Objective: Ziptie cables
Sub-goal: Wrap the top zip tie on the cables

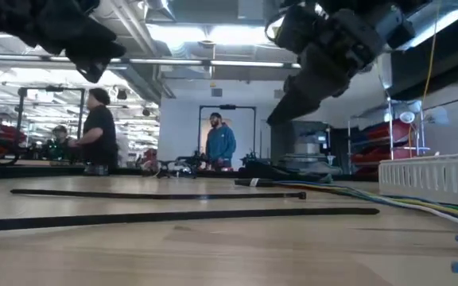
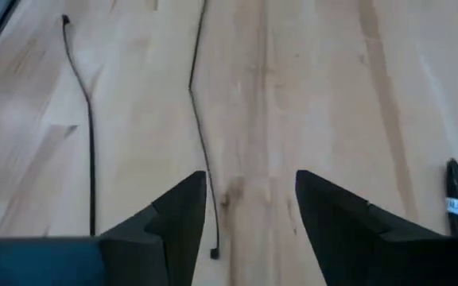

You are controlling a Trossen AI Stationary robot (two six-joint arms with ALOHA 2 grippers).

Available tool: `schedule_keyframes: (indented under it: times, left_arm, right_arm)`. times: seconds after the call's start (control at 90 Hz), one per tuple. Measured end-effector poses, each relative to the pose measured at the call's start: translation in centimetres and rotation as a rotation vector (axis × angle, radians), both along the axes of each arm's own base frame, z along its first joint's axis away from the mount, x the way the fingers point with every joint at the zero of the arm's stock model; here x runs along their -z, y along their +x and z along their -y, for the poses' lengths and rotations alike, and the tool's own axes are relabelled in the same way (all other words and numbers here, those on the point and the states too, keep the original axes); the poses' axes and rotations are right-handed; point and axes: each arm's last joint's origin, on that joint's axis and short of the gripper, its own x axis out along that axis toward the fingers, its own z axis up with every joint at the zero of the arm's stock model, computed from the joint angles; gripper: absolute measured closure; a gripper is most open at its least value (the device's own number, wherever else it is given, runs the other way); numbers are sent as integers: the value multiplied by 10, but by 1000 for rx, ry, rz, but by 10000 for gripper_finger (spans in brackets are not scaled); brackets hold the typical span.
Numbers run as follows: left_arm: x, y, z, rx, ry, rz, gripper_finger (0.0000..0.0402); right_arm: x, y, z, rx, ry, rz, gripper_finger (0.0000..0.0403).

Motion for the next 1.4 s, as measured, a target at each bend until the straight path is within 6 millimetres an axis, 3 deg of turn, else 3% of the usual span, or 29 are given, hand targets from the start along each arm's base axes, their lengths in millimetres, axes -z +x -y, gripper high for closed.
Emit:
schedule_keyframes:
  times: [0.1, 0.267, 0.433, 0.656, 0.811, 1.1, 1.2, 1.4]
  left_arm:
    - [3, 12, 12, 44, 19, -74, 314]
    - [26, 23, 25, 64, 19, -220, 316]
    - [48, 31, 33, 69, 30, -327, 316]
    - [62, 38, 37, 69, 46, -370, 316]
    - [68, 39, 37, 67, 54, -395, 316]
    - [71, 41, 36, 23, 93, -396, 316]
    - [70, 41, 35, 0, 135, -382, 316]
    - [65, 46, 26, -83, 167, -356, 316]
  right_arm:
    - [-1, 0, -5, -9, -30, 16, 219]
    - [5, 1, -8, -6, -50, 5, 219]
    - [23, 6, -11, -16, -57, -40, 219]
    - [49, 10, -15, -39, -50, -116, 224]
    - [57, 10, -16, -67, -38, -146, 256]
    - [73, 12, -15, -87, -93, -184, 354]
    - [73, 12, -14, -80, -164, -175, 394]
    - [63, 19, -7, -28, -468, -158, 401]
